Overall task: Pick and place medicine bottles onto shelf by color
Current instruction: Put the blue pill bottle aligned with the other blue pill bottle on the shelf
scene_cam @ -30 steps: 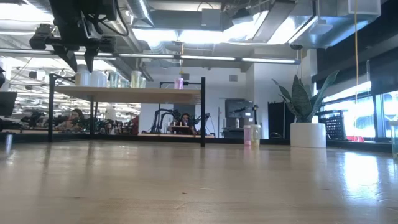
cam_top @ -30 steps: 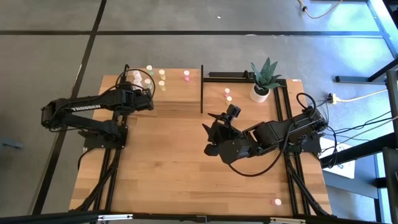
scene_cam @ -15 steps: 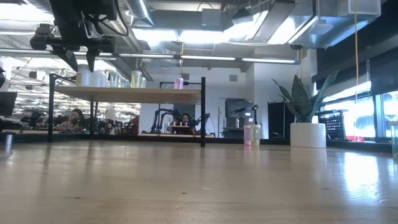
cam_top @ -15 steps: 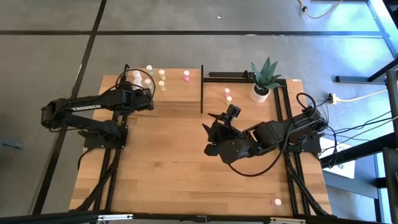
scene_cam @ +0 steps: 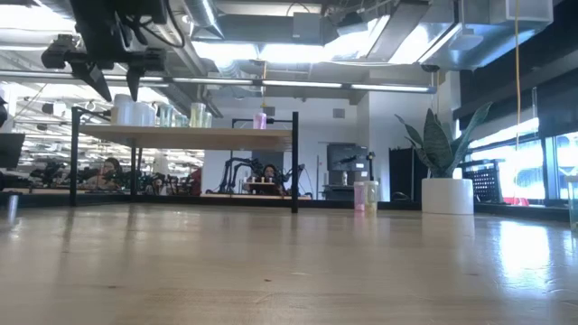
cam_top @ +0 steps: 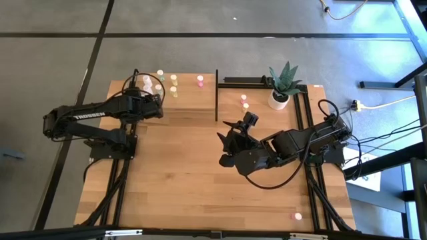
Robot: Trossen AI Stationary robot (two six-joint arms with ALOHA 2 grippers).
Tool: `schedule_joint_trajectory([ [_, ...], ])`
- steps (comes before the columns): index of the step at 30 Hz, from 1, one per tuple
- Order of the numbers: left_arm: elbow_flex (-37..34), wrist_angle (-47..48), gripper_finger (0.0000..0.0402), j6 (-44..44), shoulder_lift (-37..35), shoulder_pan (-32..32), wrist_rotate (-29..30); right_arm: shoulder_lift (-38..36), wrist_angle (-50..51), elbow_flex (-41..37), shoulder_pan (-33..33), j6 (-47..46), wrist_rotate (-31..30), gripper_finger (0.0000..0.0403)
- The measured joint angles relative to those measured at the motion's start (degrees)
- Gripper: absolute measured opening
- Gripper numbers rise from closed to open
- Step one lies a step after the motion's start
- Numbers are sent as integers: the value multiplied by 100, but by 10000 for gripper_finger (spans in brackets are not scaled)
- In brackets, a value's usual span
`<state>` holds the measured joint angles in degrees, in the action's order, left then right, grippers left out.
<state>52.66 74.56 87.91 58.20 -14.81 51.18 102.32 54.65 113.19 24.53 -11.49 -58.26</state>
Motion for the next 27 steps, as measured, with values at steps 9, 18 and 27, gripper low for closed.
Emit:
schedule_joint_trajectory([
  [9,550,300,202,-765,-375,499,-142,0,-7,0,1,0,0,202],
  [18,1243,224,202,-2144,-436,1657,-180,2,-9,0,1,-1,0,202],
  [27,1357,-764,202,-3936,-367,3060,-540,2,-15,0,2,0,0,202],
])
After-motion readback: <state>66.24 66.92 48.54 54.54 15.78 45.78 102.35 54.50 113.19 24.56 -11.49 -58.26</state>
